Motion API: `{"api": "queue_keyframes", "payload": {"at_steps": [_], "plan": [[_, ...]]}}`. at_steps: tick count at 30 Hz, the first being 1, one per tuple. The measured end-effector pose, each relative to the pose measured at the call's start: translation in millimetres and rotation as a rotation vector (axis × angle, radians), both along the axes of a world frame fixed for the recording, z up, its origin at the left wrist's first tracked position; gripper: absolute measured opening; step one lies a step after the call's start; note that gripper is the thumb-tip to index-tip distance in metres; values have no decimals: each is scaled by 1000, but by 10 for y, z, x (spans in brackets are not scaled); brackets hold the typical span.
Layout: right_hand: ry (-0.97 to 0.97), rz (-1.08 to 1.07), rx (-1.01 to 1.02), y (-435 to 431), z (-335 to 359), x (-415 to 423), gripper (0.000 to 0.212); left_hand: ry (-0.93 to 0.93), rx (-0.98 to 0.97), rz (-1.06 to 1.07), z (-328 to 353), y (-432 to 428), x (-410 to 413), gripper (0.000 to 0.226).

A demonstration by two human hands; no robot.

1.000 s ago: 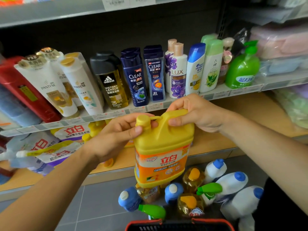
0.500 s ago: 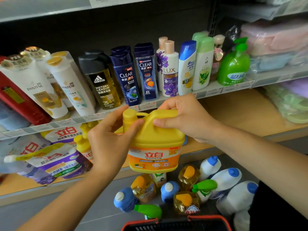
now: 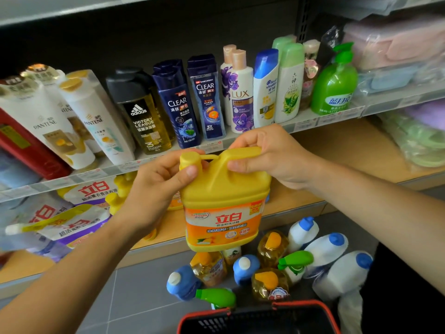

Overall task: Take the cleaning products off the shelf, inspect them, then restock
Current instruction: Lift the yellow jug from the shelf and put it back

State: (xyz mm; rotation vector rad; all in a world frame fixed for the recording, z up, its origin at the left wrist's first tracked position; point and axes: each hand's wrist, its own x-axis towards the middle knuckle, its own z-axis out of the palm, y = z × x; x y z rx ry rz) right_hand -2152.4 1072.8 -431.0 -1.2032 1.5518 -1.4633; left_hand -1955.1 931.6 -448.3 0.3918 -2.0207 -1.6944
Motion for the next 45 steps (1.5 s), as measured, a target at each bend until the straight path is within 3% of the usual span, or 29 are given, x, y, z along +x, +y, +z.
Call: {"api": "queue_keyframes", "payload": {"at_steps": [4,9,11,13,16,20,24,27,29,32,36,38,42,45], "plan": [[-35,-18,0,-2,0,18,19,-7,115,-110,4,-71,10,38],[27,-110,13,-25,-38,86,23,8,-269,154,-77,38,-3,30],[49,-154,16,-38,-74,117,26,-35,-432,294,-125,69,-19,35],[54,-176,22,-35,-103,129,23,-98,-471,336,-148,72,-31,44],[-19,-200,10,-18,-127,80,23,-128,-315,173,-186,39,4,40],[-184,-249,-23,33,-90,-58,39,-221,-17,-10,-260,-82,131,38],[-351,-233,-112,114,-14,-150,27,-309,172,35,-347,-195,239,62],[-498,-218,-170,163,6,-190,20,-273,385,105,-403,-171,280,85],[-581,-276,-155,171,-2,-214,13,-256,505,59,-448,-102,290,88],[-690,-351,-113,168,-17,-248,18,-195,600,-28,-476,27,257,74],[-782,-363,-88,193,5,-266,5,-133,638,37,-388,121,208,51],[-775,-385,-52,242,14,-254,7,-163,641,108,-352,145,216,44],[-542,-371,133,415,-47,-221,13,-230,631,167,-323,166,290,55],[-471,-334,252,533,-148,-204,11,-296,639,178,-333,183,366,59]]}}
